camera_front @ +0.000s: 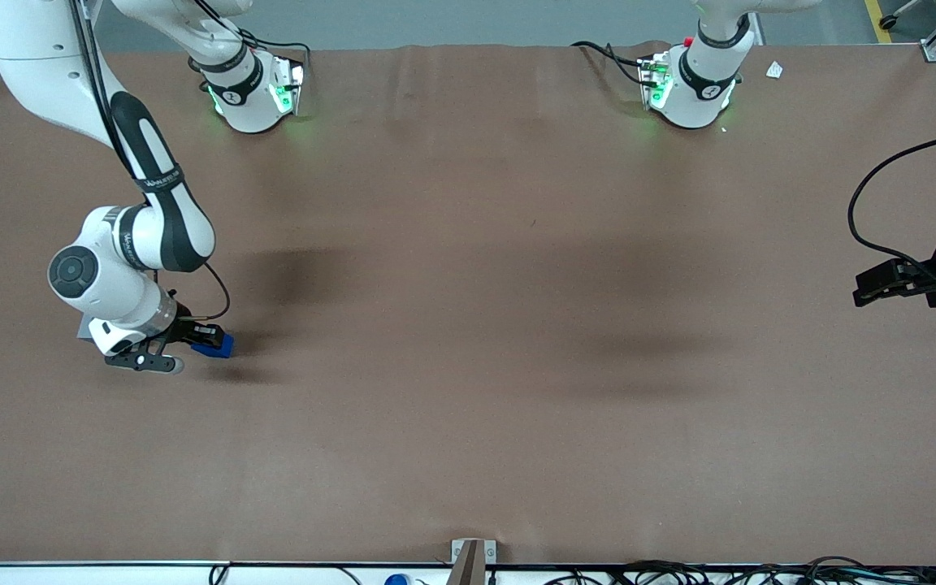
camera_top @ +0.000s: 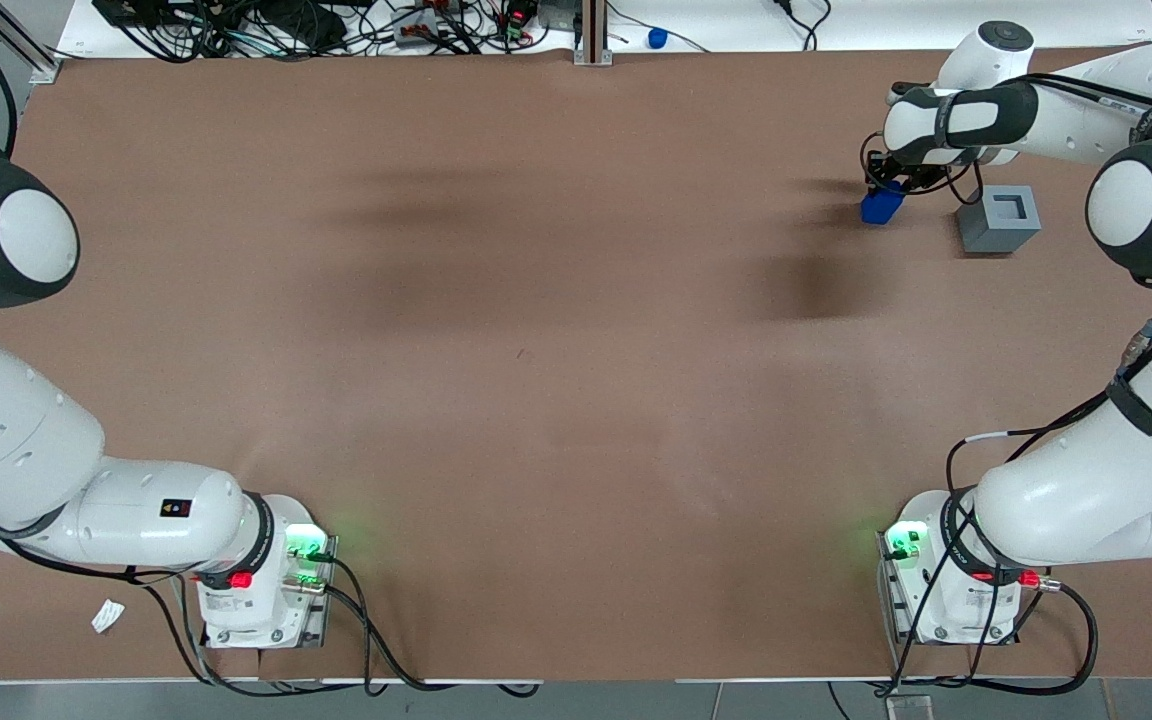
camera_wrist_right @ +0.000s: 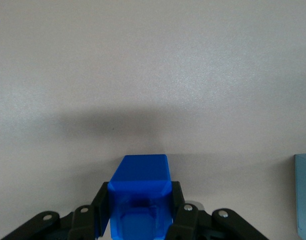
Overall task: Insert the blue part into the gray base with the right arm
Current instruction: 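Close the right gripper on the blue block and lift it, then carry the blue block over the gray base's opening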
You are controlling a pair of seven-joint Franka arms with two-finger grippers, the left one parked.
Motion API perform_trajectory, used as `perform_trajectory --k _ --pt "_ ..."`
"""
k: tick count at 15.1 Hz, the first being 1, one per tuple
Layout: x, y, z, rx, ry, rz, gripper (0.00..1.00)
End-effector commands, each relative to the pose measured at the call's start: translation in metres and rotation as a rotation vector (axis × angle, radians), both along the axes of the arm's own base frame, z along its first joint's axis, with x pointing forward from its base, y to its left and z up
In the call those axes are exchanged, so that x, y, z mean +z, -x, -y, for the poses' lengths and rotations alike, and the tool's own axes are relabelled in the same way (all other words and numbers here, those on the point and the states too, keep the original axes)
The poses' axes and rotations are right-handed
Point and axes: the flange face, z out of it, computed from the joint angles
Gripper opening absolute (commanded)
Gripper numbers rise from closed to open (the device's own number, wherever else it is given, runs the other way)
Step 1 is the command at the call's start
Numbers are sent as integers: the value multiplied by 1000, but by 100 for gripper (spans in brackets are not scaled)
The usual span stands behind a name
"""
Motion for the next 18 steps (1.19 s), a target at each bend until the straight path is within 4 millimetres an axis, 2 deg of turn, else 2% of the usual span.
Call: perform_trajectory --k 1,5,8,11,13,18 --pt "27 2 0 -25 -13 -8 26" --pt "63 0 6 -33 -17 -2 25" --pt "94 -1 26 -55 -25 -30 24" --pt "115 3 45 -69 -21 -29 24" --pt "121 6 61 -75 -19 -36 24" --pt "127 17 117 -3 -21 -37 23"
